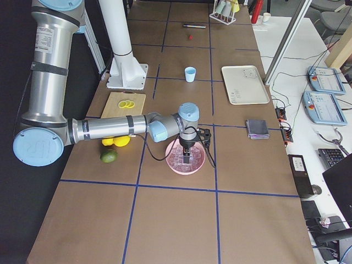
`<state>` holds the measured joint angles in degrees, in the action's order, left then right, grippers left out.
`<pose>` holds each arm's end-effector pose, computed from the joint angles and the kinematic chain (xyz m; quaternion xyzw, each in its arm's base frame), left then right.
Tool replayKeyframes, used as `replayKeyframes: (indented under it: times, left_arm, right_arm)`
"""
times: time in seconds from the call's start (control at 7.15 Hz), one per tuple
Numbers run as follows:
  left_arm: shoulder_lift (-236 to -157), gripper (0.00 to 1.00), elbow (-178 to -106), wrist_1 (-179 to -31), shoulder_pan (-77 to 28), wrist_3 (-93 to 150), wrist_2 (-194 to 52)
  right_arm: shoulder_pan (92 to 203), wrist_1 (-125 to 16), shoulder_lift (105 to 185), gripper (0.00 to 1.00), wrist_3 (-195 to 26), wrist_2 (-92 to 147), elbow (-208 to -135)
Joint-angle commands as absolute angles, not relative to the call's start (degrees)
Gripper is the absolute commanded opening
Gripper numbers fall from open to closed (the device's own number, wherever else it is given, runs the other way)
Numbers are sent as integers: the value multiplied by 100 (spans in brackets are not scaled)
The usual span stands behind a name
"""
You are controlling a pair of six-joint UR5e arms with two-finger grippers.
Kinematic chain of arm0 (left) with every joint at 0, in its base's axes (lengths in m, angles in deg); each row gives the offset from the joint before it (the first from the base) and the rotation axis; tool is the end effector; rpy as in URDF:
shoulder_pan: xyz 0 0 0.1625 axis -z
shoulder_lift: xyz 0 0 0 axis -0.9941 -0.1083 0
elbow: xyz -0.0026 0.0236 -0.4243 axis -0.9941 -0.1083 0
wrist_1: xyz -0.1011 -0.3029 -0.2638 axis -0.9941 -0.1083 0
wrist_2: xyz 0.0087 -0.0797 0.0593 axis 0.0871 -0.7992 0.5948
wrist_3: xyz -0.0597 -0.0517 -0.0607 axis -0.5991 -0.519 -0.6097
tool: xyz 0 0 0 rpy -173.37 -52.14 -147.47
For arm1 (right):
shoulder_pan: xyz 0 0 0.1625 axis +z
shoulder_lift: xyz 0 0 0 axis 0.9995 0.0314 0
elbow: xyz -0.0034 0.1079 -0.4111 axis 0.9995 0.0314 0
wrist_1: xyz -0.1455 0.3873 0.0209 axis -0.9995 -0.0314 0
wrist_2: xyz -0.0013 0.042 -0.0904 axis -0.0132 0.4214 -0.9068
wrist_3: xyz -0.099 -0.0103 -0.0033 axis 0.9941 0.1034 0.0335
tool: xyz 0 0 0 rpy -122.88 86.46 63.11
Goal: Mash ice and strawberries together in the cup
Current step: 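Lower the right gripper into the bowl and grasp another ice cube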
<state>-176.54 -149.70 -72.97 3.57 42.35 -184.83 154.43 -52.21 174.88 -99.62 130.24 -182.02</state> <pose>-0.0396 -0.4912 0.5944 0.0090 0.3872 0.0213 0.9217 -0.1093 -0.4345 0.5956 0.0064 -0.3439 0.0102 0.9389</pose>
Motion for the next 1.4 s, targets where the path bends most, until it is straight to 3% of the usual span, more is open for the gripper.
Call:
replayKeyframes:
  times: [0.0,0.42,0.84,0.98,1.12,1.26]
  left_arm:
    - [-17654,100,-14971,-7297,349,4235,-18485]
    - [-17654,100,-14963,-7297,358,4235,-18494]
    - [-17645,100,-14963,-7297,358,4235,-18494]
    - [-17645,100,-14963,-7297,358,4235,-18494]
    - [-17645,100,-14963,-7297,358,4235,-18485]
    - [-17645,100,-14963,-7297,358,4235,-18485]
  right_arm:
    - [15430,-5221,17522,99,-9887,13042,-18161]
    - [15246,-5212,17452,98,-9948,13042,-17976]
    - [15219,-5212,17460,81,-9931,13025,-17959]
    - [15219,-5212,17460,73,-9931,13025,-17959]
    - [15219,-5221,17469,57,-9931,13016,-17950]
    - [15219,-5212,17469,35,-9931,13007,-17950]
